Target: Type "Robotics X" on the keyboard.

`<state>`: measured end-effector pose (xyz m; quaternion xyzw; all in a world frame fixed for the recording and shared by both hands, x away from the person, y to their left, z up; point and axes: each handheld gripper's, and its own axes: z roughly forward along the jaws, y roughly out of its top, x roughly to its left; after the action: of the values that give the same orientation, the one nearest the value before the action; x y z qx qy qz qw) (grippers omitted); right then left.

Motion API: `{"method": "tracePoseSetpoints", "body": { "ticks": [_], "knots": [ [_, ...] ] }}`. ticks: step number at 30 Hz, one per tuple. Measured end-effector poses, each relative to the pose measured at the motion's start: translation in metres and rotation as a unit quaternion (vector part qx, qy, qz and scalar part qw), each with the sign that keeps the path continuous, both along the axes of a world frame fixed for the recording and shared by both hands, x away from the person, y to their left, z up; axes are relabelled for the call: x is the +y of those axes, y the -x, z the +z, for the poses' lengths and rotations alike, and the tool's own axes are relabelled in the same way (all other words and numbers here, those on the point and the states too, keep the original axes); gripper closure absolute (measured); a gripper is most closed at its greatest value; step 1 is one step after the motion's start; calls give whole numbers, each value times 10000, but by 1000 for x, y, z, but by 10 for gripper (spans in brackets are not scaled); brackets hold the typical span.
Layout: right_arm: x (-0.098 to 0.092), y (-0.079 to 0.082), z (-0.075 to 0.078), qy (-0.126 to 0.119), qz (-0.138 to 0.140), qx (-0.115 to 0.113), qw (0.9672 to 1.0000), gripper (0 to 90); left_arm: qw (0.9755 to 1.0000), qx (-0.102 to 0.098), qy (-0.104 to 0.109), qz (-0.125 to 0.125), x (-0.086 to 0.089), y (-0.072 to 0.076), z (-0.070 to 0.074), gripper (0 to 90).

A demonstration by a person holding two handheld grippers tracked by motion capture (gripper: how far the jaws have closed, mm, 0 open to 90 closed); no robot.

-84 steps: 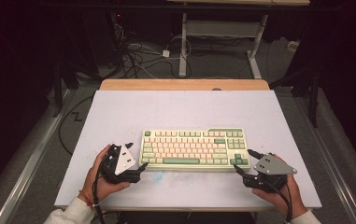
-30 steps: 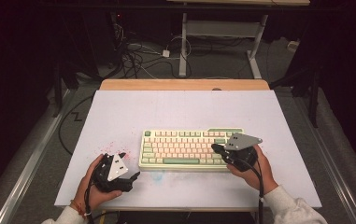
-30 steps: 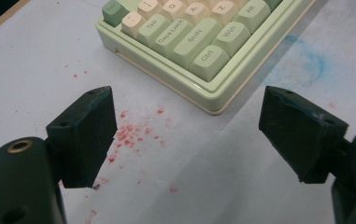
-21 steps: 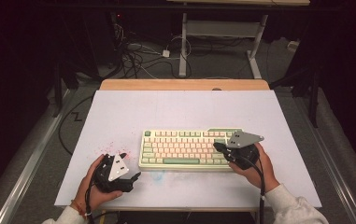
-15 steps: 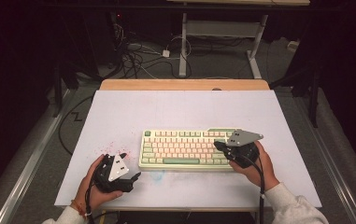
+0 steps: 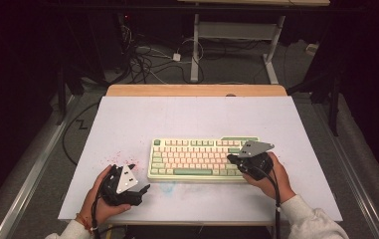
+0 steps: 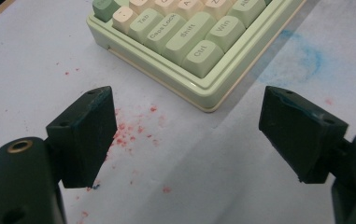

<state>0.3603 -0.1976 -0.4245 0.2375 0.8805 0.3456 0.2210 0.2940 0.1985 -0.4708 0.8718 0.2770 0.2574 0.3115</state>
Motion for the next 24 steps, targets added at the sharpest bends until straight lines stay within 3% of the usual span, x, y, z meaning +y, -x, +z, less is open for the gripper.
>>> {"method": "tracePoseSetpoints", "body": {
  "ticks": [8, 16, 24],
  "knots": [
    [-4, -4, -17, 241, -77, 220, 9994, 900, 10000, 3, -4, 8, -1, 0, 0, 179],
    [-4, -6, -25, 314, -117, 304, 9990, 900, 9997, -82, 203, 84, 0, 0, 5, 224],
    [-6, -5, -26, 220, -165, 309, 9991, 900, 9966, -3, 822, 15, 7, 1, 26, 353]
  ]
}}
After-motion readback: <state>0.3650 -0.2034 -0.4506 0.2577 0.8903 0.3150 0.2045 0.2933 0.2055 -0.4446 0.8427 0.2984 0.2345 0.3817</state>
